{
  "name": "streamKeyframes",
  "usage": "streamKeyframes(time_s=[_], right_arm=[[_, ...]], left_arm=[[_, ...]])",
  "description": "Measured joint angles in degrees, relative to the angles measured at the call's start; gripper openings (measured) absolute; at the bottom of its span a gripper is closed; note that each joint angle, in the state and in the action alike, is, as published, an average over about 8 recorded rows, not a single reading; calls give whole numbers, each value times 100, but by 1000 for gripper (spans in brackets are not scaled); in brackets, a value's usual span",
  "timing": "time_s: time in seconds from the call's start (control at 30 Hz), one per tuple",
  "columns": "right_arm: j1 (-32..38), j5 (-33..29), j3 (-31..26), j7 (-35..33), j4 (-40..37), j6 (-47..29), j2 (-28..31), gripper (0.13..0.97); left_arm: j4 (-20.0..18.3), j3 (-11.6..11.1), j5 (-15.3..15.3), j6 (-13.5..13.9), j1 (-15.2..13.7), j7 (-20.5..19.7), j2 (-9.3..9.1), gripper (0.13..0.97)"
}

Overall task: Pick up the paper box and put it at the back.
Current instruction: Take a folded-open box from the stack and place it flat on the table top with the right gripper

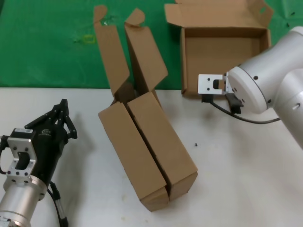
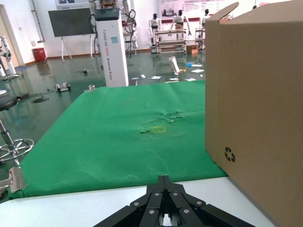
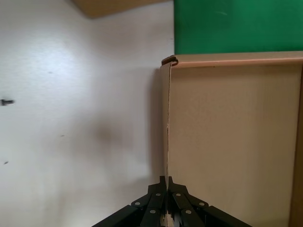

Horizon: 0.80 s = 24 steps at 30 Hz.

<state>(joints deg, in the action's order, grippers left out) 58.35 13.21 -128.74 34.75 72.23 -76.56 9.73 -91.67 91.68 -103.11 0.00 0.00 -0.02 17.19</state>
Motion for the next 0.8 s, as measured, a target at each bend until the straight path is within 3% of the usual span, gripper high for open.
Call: streamKeyframes(time_s=[0.8], right_arm=[[224,-115,163,-150,-759,664,-281,148]], left_arm=[[0,0,0,0,0,0,0,143]])
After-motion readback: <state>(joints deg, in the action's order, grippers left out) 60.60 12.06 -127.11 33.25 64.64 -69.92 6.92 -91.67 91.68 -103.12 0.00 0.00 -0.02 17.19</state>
